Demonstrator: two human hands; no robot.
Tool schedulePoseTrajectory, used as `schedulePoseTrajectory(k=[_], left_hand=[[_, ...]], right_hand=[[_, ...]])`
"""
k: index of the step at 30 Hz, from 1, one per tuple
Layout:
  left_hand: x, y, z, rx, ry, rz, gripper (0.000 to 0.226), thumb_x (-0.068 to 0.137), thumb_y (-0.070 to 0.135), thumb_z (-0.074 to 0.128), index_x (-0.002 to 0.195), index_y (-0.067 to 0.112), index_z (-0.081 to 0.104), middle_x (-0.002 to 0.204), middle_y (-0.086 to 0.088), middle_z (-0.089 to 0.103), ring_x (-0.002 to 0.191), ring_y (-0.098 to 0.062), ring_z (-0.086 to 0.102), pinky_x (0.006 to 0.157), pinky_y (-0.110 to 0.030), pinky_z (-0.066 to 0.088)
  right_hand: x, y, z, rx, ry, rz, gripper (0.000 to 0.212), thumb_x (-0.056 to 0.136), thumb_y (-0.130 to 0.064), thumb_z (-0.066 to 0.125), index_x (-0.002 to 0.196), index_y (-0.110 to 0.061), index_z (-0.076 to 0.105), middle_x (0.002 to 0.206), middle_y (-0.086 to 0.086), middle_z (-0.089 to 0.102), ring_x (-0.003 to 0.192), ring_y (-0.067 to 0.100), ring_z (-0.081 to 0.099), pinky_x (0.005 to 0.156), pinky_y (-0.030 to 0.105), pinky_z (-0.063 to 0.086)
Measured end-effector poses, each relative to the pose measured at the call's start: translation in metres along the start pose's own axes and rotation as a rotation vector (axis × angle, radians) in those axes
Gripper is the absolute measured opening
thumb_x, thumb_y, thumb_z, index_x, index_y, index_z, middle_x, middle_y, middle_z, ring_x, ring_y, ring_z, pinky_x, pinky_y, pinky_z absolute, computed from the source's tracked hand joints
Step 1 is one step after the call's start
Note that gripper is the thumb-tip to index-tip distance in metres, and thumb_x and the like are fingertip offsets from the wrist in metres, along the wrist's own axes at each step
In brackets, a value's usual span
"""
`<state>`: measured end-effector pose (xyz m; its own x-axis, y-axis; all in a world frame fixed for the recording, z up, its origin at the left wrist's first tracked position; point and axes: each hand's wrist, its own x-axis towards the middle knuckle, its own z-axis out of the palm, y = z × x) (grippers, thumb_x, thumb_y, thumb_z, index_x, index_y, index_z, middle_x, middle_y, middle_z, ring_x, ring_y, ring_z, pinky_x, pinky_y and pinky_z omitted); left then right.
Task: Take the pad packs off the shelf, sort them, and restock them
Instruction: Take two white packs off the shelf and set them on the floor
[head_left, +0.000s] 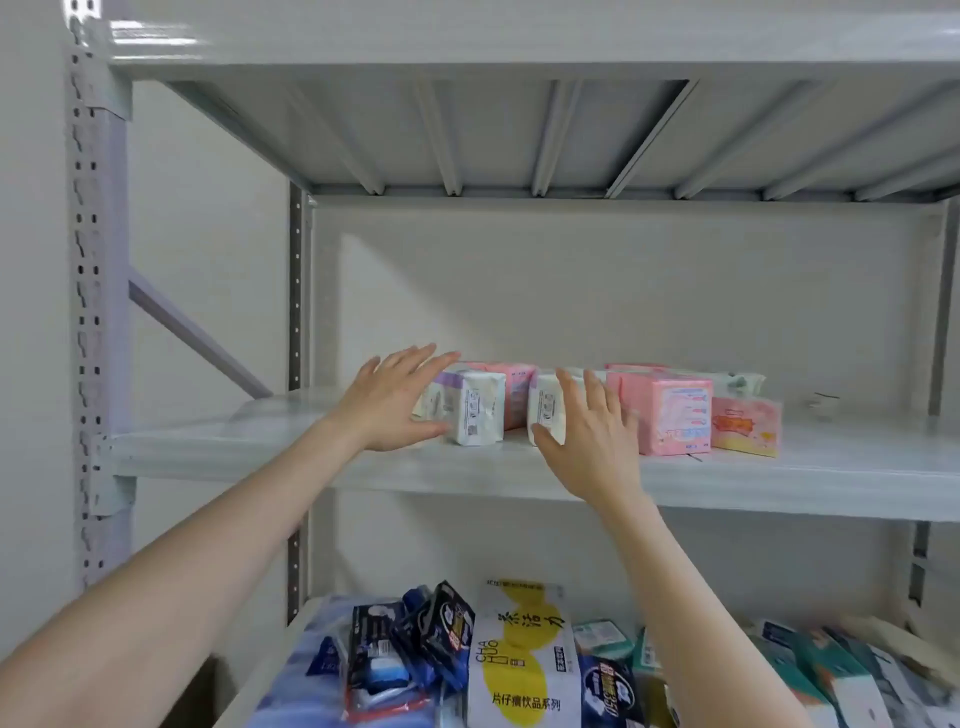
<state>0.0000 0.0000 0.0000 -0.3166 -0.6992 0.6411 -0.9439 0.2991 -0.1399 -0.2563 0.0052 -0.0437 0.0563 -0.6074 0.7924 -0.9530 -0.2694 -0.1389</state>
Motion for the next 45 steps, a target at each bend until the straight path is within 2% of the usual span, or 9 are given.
schedulePoseTrajectory(k=[4,9,13,17,23,29,34,39,45], left_hand=[[0.033,-0.026,0.012,-0.239,-0.107,0.013,0.098,0.072,0.066,0.067,0.147,0.05,0.007,0.158,0.012,0.021,0.143,-0.015,0.022,0.114,-0.041,0.028],[0.078,-0.044,0.027,-0.552,-0.275,0.014,0.101,0.061,0.047,0.087,0.144,0.047,0.029,0.146,0.015,0.04,0.134,-0.006,0.036,0.1,-0.021,0.031],[0.101,-0.049,0.031,-0.588,-0.424,0.031,0.105,0.05,0.049,0.091,0.14,0.048,0.037,0.139,0.02,0.046,0.128,-0.002,0.041,0.105,-0.024,0.034],[0.111,-0.05,0.033,-0.547,-0.516,0.06,0.1,0.039,0.053,0.089,0.131,0.048,0.047,0.126,0.026,0.052,0.121,-0.001,0.047,0.103,-0.028,0.041],[0.105,-0.053,0.029,-0.465,-0.457,0.032,0.096,0.033,0.065,0.085,0.12,0.058,0.047,0.119,0.019,0.043,0.115,-0.001,0.044,0.098,-0.025,0.039],[0.084,-0.069,0.022,-0.568,-0.442,0.004,0.074,0.039,0.059,0.086,0.108,0.049,0.06,0.11,0.021,0.047,0.1,0.004,0.054,0.073,-0.007,0.044],[0.067,-0.081,0.011,-0.696,-0.486,-0.014,0.074,0.05,0.037,0.093,0.114,0.044,0.058,0.108,0.022,0.068,0.101,0.002,0.063,0.085,-0.023,0.048],[0.046,-0.082,0.005,-0.686,-0.309,-0.1,0.08,0.041,0.043,0.096,0.111,0.04,0.058,0.107,0.017,0.067,0.1,-0.005,0.064,0.086,-0.028,0.051],[0.022,-0.067,0.005,-0.553,-0.013,-0.174,0.083,0.034,0.056,0.089,0.107,0.037,0.054,0.106,0.014,0.062,0.094,-0.009,0.059,0.073,-0.022,0.043]], right_hand=[[0.023,0.001,0.021,0.042,0.04,0.096,0.07,0.089,-0.052,0.05,0.148,-0.026,0.023,0.153,0.013,0.027,0.136,0.033,0.03,0.101,0.047,0.034],[0.046,0.004,0.035,0.161,-0.025,0.173,0.068,0.09,-0.051,0.052,0.148,-0.029,0.026,0.153,0.017,0.024,0.134,0.038,0.033,0.094,0.045,0.042],[0.054,0.004,0.041,0.248,-0.009,0.226,0.051,0.086,-0.052,0.057,0.131,-0.031,0.046,0.139,0.011,0.039,0.118,0.036,0.047,0.084,0.042,0.047],[0.057,0.002,0.043,0.29,0.032,0.282,0.046,0.079,-0.057,0.061,0.114,-0.029,0.049,0.115,0.007,0.049,0.094,0.034,0.056,0.07,0.036,0.044],[0.051,0.004,0.038,0.422,0.096,0.318,0.039,0.073,-0.046,0.068,0.102,-0.027,0.05,0.099,0.001,0.053,0.082,0.021,0.051,0.066,0.031,0.033],[0.027,0.007,0.018,0.546,0.146,0.29,0.041,0.07,-0.043,0.071,0.102,-0.032,0.048,0.099,-0.005,0.06,0.091,0.018,0.057,0.078,0.039,0.048],[0.018,0.001,0.004,0.355,0.09,0.304,0.056,0.07,-0.054,0.07,0.11,-0.026,0.042,0.102,0.004,0.056,0.09,0.026,0.053,0.073,0.038,0.044],[0.014,-0.004,-0.002,0.343,0.115,0.315,0.057,0.068,-0.047,0.074,0.103,-0.026,0.034,0.097,0.003,0.057,0.083,0.025,0.052,0.063,0.033,0.037],[-0.008,0.005,-0.009,0.668,0.141,0.352,0.074,0.064,-0.027,0.082,0.125,-0.025,0.04,0.106,-0.011,0.058,0.091,0.002,0.056,0.069,0.018,0.042]])
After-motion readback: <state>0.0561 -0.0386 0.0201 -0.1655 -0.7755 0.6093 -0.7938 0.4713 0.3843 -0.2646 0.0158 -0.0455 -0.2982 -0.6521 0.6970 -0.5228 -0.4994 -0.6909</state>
